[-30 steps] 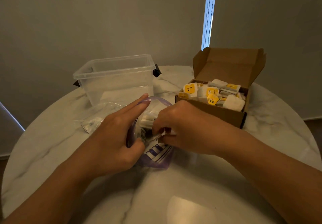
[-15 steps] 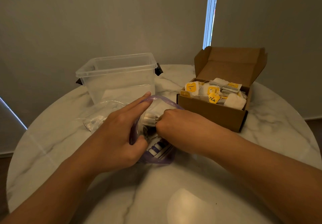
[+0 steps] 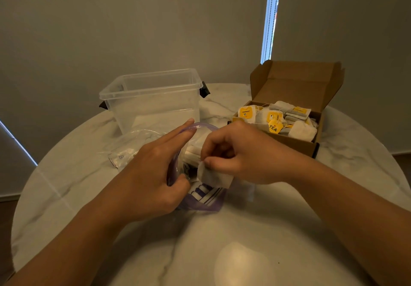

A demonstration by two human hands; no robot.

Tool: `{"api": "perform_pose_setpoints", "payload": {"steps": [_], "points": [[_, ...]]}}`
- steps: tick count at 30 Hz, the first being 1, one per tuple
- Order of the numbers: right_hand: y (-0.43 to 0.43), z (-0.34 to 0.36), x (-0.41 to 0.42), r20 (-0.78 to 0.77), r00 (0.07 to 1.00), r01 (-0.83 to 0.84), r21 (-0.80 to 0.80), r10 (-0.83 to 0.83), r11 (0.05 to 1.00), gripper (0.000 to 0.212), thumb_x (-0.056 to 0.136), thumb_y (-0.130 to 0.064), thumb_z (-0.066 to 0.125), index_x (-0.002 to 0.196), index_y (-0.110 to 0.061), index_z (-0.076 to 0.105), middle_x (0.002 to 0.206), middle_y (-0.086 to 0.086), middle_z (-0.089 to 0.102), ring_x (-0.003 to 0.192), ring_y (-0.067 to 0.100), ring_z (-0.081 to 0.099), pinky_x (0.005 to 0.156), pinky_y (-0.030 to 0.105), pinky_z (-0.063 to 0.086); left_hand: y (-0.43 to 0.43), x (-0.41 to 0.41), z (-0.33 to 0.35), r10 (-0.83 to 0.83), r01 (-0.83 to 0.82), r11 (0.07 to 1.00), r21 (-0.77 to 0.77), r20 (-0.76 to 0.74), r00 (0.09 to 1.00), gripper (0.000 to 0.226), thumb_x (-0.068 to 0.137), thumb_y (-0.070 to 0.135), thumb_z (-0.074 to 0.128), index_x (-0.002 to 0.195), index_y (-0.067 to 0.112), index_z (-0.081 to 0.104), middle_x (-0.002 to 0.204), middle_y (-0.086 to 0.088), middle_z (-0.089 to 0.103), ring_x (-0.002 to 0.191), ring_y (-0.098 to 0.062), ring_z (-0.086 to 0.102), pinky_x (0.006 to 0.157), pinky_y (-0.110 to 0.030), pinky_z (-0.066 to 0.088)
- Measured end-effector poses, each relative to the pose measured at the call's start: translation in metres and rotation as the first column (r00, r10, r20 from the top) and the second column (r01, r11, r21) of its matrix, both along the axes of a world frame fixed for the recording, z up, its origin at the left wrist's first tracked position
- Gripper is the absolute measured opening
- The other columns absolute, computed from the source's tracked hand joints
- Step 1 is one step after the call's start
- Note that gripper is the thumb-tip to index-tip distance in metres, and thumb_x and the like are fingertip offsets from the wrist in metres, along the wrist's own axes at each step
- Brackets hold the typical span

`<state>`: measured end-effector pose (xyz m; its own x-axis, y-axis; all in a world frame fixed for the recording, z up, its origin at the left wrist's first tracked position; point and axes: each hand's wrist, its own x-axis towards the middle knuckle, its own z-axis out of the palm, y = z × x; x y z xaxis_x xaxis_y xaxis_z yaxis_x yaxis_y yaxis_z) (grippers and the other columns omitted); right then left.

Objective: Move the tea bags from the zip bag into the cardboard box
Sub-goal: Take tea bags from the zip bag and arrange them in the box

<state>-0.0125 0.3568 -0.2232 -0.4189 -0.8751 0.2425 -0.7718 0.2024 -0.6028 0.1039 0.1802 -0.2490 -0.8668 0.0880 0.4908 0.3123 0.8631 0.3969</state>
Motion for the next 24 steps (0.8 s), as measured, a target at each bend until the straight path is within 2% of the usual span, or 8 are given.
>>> {"api": "perform_pose_setpoints", "payload": {"steps": [3,6,10,13,15,17,24], "points": [[0.007,0.004,-0.008,0.169,0.985,0.031,-0.042,-0.023,0.999,0.008,0.089,-0.014,0.068,0.094,-0.015,0.074,0.086,-0.001,0.074,0.082,0.013,0.071,0.078,0.035,0.06,0.0,0.0,0.001,-0.02,0.02,1.0,-0.005,0.0,1.0,0.077,0.077,0.02,0.056,0.147,0.04,0.032,0.151,0.032,0.029,0.142,0.008,0.028,0.109,-0.016,0.037],[0.015,0.009,-0.013,0.314,0.949,0.053,-0.114,-0.015,0.992,0.006,0.088,-0.014,0.068,0.091,-0.016,0.073,0.087,0.003,0.075,0.085,0.017,0.072,0.075,0.033,0.06,0.0,0.001,0.001,-0.02,0.02,1.0,0.007,0.004,1.0,0.075,0.076,0.031,0.05,0.148,0.041,0.03,0.153,0.03,0.028,0.142,0.008,0.027,0.109,-0.017,0.036],[0.022,0.013,-0.017,0.479,0.876,0.071,-0.232,0.05,0.97,0.012,0.082,-0.012,0.07,0.092,-0.008,0.072,0.087,0.015,0.073,0.079,0.025,0.069,0.072,0.037,0.056,-0.001,0.0,-0.001,-0.011,0.01,1.0,0.008,0.017,1.0,0.076,0.078,0.026,0.055,0.151,0.031,0.036,0.155,0.023,0.033,0.142,0.006,0.029,0.109,-0.027,0.043],[0.027,0.017,-0.02,0.6,0.787,0.091,-0.34,0.141,0.936,0.018,0.077,-0.008,0.067,0.093,0.0,0.069,0.076,0.01,0.069,0.067,0.014,0.066,0.06,0.024,0.053,-0.003,-0.001,-0.002,0.023,-0.024,1.0,0.02,0.032,0.999,0.08,0.076,0.017,0.059,0.152,0.025,0.036,0.157,0.019,0.032,0.142,0.005,0.03,0.107,-0.033,0.046],[0.031,0.021,-0.023,0.645,0.74,0.123,-0.407,0.19,0.905,0.017,0.078,-0.004,0.063,0.094,0.003,0.065,0.073,0.006,0.069,0.063,0.01,0.066,0.055,0.018,0.052,-0.004,-0.001,-0.003,0.037,-0.037,0.999,0.017,0.049,0.998,0.082,0.075,0.018,0.059,0.153,0.025,0.035,0.158,0.019,0.03,0.142,0.003,0.032,0.106,-0.035,0.047],[0.035,0.024,-0.027,0.664,0.712,0.149,-0.463,0.231,0.874,0.018,0.077,-0.006,0.062,0.093,0.001,0.065,0.074,0.005,0.069,0.065,0.01,0.067,0.056,0.019,0.053,-0.004,-0.001,-0.003,0.042,-0.042,0.999,0.012,0.056,0.998,0.083,0.075,0.02,0.059,0.154,0.025,0.034,0.158,0.02,0.029,0.142,0.004,0.032,0.107,-0.036,0.047],[0.041,0.023,-0.039,0.656,0.699,0.183,-0.548,0.284,0.816,0.013,0.079,-0.01,0.064,0.09,-0.005,0.068,0.078,0.007,0.068,0.068,0.015,0.065,0.06,0.022,0.055,-0.002,0.0,-0.002,0.061,-0.061,0.998,-0.005,0.051,0.997,0.084,0.074,0.022,0.058,0.153,0.029,0.032,0.158,0.024,0.026,0.142,0.008,0.028,0.111,-0.031,0.042]]}}
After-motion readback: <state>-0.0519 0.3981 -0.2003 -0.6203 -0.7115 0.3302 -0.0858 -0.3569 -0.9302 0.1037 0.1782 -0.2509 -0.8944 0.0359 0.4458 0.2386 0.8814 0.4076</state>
